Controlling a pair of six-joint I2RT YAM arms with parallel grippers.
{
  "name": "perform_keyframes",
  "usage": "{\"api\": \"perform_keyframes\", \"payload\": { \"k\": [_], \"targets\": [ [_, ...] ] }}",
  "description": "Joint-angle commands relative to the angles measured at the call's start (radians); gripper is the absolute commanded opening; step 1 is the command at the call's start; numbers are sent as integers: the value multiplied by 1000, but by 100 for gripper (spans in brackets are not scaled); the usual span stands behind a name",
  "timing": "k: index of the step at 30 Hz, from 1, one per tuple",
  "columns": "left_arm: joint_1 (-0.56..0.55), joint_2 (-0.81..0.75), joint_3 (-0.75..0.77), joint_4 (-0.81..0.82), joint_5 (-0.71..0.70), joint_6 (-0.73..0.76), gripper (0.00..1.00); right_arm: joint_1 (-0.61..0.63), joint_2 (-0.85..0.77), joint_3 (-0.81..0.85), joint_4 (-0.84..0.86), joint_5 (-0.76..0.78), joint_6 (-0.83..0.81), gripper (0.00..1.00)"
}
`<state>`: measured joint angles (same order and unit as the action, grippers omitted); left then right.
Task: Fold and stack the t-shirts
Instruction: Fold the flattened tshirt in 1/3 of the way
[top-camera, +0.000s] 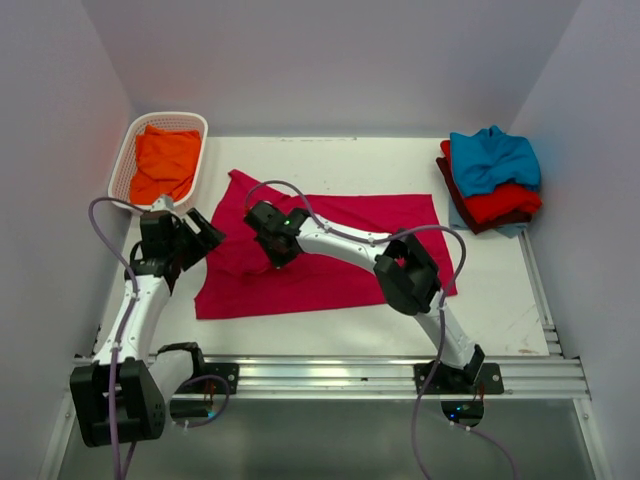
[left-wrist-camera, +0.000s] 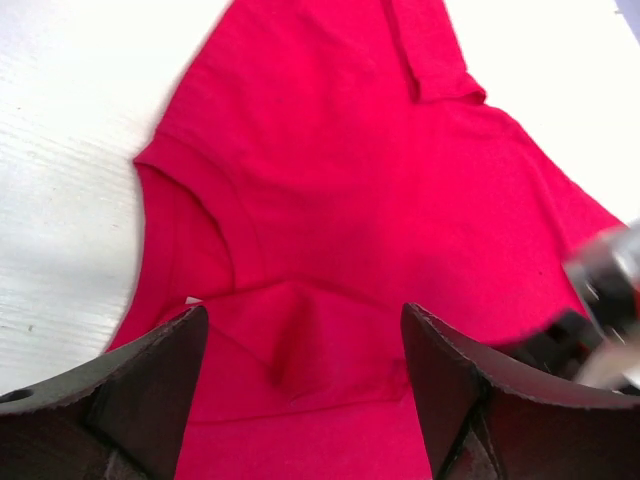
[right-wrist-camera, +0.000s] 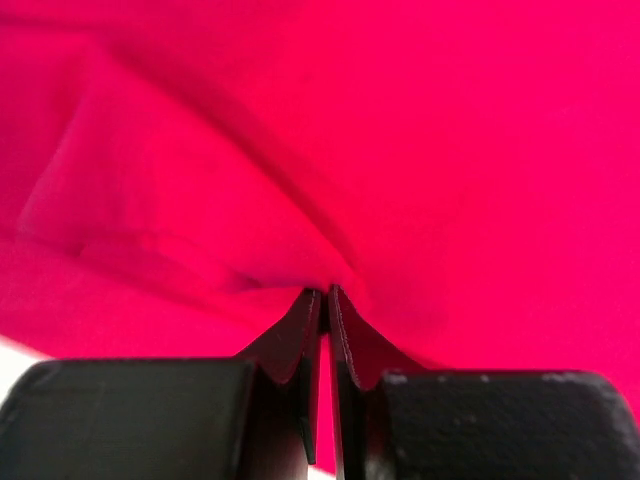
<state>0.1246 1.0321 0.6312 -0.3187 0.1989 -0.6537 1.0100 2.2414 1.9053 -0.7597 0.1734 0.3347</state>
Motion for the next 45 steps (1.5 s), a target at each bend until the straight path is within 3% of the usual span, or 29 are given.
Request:
{"api": "perform_keyframes", "payload": {
  "k": [1,8,16,21,25,32,39,45],
  "targets": [
    [9,-47,30,-29,63,39,80,-27,33,3,55,0,21,8],
    [9,-93,39,-95,131,65,74,-60,76,-5,95,-34,33,7],
    [6,-125,15,-219,240,147,48,-83,83,-34,137,-67,36,7],
    [3,-125,-31,-214,272,197,63,-91,89,-40,158,-97,44,7],
    [-65,-124,-31,-188,203,163,67,-93,98,-32,161,-114,50,8],
    [-334,28,8,-89,-42,111,64,-99,106,-22,163,-144,55,8],
    [-433,174,113,-109,-303,158,59,-108,95,-37,168,-156,49,8],
    [-465,215,134,-88,-366,154,57,-110,96,-40,171,-169,46,7]
  ]
}}
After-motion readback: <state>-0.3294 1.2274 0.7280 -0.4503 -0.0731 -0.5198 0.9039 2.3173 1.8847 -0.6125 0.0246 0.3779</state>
